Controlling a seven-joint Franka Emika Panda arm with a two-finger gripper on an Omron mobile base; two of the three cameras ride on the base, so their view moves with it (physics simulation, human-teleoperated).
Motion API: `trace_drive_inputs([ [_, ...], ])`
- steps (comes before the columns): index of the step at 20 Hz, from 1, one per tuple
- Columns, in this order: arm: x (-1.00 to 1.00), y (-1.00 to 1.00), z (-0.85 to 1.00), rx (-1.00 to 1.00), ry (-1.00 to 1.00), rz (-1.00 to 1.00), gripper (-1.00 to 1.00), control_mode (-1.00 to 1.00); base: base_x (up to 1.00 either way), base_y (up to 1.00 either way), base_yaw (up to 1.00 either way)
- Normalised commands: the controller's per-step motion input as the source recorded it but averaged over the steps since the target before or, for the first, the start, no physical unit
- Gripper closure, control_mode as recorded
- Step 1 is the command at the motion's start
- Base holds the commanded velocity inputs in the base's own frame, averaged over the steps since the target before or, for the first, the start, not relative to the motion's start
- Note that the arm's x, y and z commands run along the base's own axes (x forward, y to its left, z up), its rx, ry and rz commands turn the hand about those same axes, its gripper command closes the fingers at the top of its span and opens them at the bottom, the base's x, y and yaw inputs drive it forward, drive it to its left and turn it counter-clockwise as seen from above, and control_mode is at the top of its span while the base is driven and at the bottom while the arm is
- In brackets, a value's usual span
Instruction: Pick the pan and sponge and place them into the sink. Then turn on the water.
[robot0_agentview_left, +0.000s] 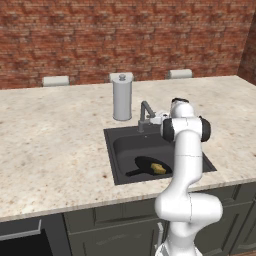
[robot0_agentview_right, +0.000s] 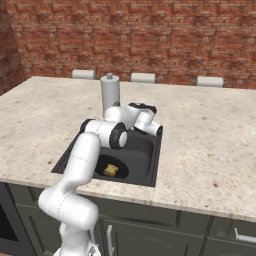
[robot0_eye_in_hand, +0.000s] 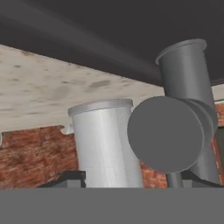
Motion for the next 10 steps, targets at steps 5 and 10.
trace_drive_inputs([
  [5,0.15,-0.15,0.0,0.0,0.12,-0.1,1.0,-1.0,0.0,0.0,0.0],
  [10,0.22,-0.45,-0.03,0.0,0.14,-0.19,1.0,-1.0,0.0,0.0,0.0],
])
